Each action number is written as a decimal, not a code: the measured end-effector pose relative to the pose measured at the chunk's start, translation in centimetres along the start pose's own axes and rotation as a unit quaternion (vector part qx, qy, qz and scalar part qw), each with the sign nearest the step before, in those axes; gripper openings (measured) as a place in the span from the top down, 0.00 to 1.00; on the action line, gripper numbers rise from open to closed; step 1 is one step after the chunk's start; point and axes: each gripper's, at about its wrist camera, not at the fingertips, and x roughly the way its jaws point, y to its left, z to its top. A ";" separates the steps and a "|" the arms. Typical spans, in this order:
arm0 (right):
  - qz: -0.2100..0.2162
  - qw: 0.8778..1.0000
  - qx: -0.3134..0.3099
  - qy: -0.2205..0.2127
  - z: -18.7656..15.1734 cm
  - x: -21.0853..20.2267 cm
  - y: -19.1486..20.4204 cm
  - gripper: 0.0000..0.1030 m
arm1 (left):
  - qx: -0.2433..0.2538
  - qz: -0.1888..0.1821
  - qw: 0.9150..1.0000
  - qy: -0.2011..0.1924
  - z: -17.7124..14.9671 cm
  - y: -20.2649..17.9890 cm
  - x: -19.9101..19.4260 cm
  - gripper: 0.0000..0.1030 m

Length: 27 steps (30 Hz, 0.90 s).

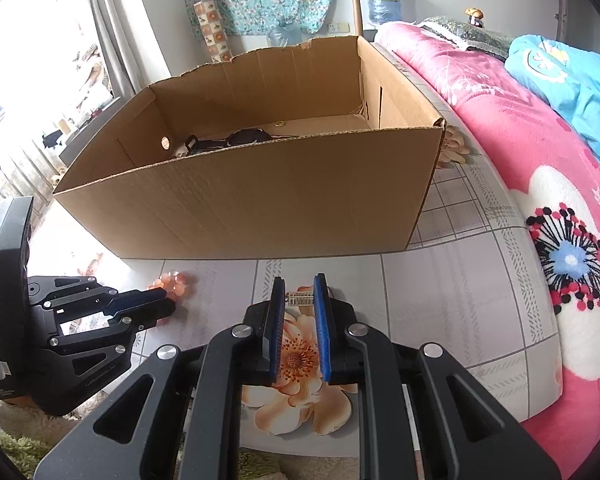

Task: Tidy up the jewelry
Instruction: 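Carry the bracelet and silver charm up and into the box with both grippers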

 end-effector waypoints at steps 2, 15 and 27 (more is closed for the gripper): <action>0.003 1.000 0.000 -0.004 0.1 -0.3 0.2 0.86 | 0.002 0.000 1.000 -0.002 0.0 -0.1 -0.1 0.92; 0.047 0.998 0.015 -0.050 2.2 -2.9 0.6 0.86 | 0.004 -0.083 0.992 -0.094 1.8 1.7 -6.8 0.92; 0.075 0.991 0.028 -0.108 5.9 -6.1 0.0 0.86 | -0.006 -0.255 0.952 -0.166 7.4 3.5 -13.3 0.92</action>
